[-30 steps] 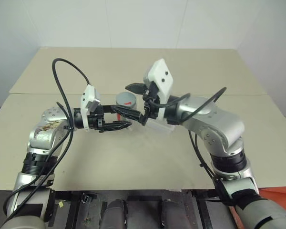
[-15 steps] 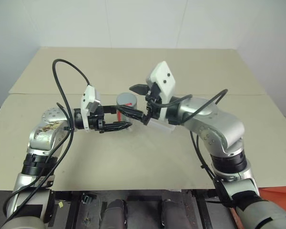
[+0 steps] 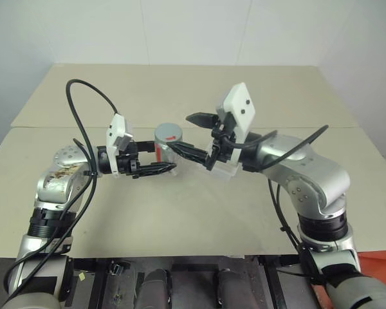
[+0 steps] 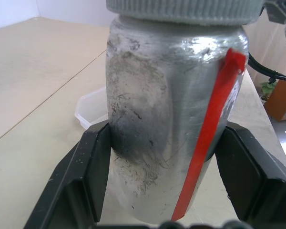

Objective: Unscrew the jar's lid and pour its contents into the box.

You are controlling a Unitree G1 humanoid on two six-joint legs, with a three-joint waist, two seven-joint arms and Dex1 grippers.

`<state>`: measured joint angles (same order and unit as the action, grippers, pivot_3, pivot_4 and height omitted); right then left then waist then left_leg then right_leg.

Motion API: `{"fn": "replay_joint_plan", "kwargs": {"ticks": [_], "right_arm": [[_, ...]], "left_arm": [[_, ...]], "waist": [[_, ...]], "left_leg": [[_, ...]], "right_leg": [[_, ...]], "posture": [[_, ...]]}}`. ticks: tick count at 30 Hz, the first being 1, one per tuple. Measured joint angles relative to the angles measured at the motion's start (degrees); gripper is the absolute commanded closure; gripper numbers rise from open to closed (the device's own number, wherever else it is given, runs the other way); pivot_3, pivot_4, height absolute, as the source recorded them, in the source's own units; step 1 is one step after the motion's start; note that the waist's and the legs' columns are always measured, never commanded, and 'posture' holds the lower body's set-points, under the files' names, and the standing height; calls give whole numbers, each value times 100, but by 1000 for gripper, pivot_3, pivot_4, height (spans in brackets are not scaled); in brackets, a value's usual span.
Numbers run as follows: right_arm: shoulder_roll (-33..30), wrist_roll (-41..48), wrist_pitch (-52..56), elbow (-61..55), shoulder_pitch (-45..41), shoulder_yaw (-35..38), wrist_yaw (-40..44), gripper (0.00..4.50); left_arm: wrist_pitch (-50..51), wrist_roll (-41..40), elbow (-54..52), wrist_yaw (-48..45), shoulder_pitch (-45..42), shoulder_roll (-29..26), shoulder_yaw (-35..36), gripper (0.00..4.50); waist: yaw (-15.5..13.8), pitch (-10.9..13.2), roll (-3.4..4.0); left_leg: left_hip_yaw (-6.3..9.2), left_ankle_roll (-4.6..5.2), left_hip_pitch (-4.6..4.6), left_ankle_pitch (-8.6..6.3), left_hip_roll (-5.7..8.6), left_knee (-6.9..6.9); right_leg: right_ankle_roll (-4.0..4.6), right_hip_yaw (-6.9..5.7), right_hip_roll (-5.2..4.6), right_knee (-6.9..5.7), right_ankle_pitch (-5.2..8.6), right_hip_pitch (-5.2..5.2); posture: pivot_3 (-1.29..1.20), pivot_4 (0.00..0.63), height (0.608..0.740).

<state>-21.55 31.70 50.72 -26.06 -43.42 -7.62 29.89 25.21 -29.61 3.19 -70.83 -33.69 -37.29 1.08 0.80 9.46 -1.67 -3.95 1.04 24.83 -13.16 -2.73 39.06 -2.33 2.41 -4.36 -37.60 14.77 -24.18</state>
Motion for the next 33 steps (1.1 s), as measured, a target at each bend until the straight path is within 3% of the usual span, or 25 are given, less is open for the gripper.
{"fn": "replay_joint_plan", "kwargs": {"ticks": [33], "right_arm": [[-441, -155, -18, 252, 68, 2, -37, 92]], "left_arm": [[259, -246, -589, 225, 463, -70, 291, 1549]], "waist": [[-3, 0, 0]], "left_leg": [[0, 0, 0, 0, 0, 0]], "right_leg": [[0, 0, -1, 5, 0, 1]], "posture": [[0, 150, 740]]}}
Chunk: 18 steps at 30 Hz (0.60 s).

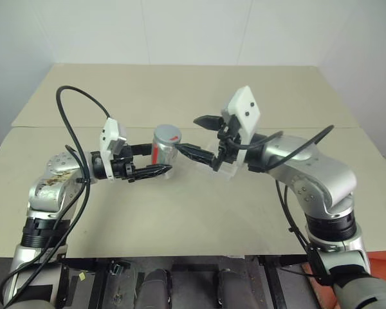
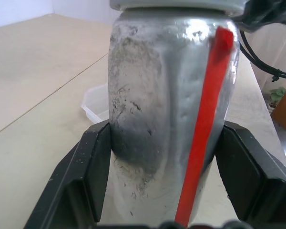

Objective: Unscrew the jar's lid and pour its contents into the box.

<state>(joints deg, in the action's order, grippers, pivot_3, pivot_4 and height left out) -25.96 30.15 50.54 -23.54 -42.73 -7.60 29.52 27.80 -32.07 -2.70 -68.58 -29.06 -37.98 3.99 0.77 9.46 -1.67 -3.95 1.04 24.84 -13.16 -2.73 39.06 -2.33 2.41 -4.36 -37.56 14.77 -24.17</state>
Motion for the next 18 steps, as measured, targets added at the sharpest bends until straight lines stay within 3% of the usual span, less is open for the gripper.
{"fn": "replay_joint_plan", "kwargs": {"ticks": [18], "right_arm": [[38, -48, 9, 15, 25, 127, -12, 92]], "left_arm": [[-28, -172, -82, 118, 58, 164, 4, 1549]], "waist": [[2, 0, 0]], "left_leg": [[1, 0, 0, 0, 0, -1]], "right_leg": [[0, 0, 0, -1, 0, 0]], "posture": [[0, 150, 740]]}}
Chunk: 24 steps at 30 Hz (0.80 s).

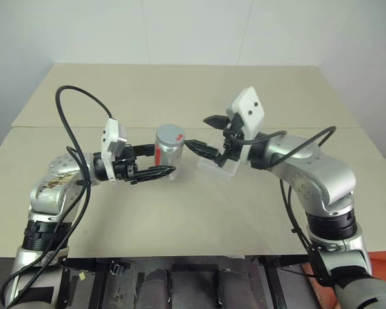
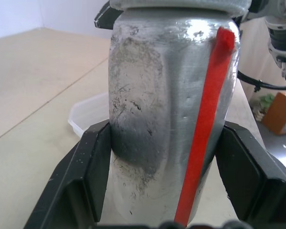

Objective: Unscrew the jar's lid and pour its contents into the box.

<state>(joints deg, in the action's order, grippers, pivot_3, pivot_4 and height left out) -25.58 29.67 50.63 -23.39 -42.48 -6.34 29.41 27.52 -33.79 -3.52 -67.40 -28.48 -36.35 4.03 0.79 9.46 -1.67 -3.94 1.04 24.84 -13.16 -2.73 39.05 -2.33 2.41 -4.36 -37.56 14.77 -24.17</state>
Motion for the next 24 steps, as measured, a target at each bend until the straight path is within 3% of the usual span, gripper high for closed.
{"fn": "replay_joint_plan", "kwargs": {"ticks": [17, 24], "right_arm": [[182, 85, 75, -121, -114, 64, -97, 92], [-318, 324, 74, -283, 41, 137, 447, 92]], "left_arm": [[-3, 19, 39, 39, -24, 68, -40, 1549], [-132, 160, 369, -33, -149, 33, -58, 1549]], "waist": [[2, 0, 0], [-9, 0, 0]], "left_leg": [[0, 0, 0, 0, 0, 0], [-1, 0, 0, 0, 1, 0]], "right_leg": [[0, 0, 0, -1, 0, 0], [0, 0, 0, 5, 0, 2]], "posture": [[0, 150, 740], [0, 150, 740]]}}
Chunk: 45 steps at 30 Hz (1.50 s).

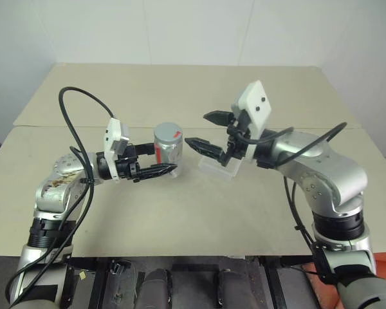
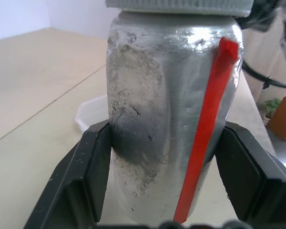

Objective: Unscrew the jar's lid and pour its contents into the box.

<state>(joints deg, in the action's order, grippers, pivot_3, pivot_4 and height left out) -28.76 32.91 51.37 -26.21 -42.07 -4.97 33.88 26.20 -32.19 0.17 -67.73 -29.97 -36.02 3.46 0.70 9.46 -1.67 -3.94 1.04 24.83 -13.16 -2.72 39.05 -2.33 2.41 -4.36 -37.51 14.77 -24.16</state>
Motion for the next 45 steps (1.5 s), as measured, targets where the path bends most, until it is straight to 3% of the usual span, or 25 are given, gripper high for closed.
{"fn": "replay_joint_plan", "kwargs": {"ticks": [9, 15, 22, 45], "right_arm": [[393, 434, -18, -68, -65, 140, 160, 92], [940, 101, -83, 213, -536, -243, -233, 92], [1152, -248, -83, 555, -673, -501, -449, 92], [697, -161, 7, 152, -241, -291, -444, 92]], "left_arm": [[-105, 72, 166, -52, -191, 92, -84, 1549], [-131, 76, 191, -69, -221, 169, -173, 1549], [-132, 74, 188, -68, -235, 174, -199, 1549], [-125, 62, 172, -23, -195, 135, -187, 1549]], "waist": [[24, 0, 0], [21, 0, 0], [7, 0, 0], [9, 0, 0]], "left_leg": [[9, 0, 0, 0, 0, 0], [6, -1, 0, 1, 0, 1], [2, -1, 1, 1, 0, 0], [3, -1, 1, 1, 0, 0]], "right_leg": [[0, 1, 0, -6, 0, -2], [0, 0, 2, -10, 0, -2], [0, -2, 0, -10, 0, -2], [0, -1, 0, -8, 0, -2]], "posture": [[0, 150, 740], [0, 150, 740], [0, 150, 740], [0, 150, 740]]}}
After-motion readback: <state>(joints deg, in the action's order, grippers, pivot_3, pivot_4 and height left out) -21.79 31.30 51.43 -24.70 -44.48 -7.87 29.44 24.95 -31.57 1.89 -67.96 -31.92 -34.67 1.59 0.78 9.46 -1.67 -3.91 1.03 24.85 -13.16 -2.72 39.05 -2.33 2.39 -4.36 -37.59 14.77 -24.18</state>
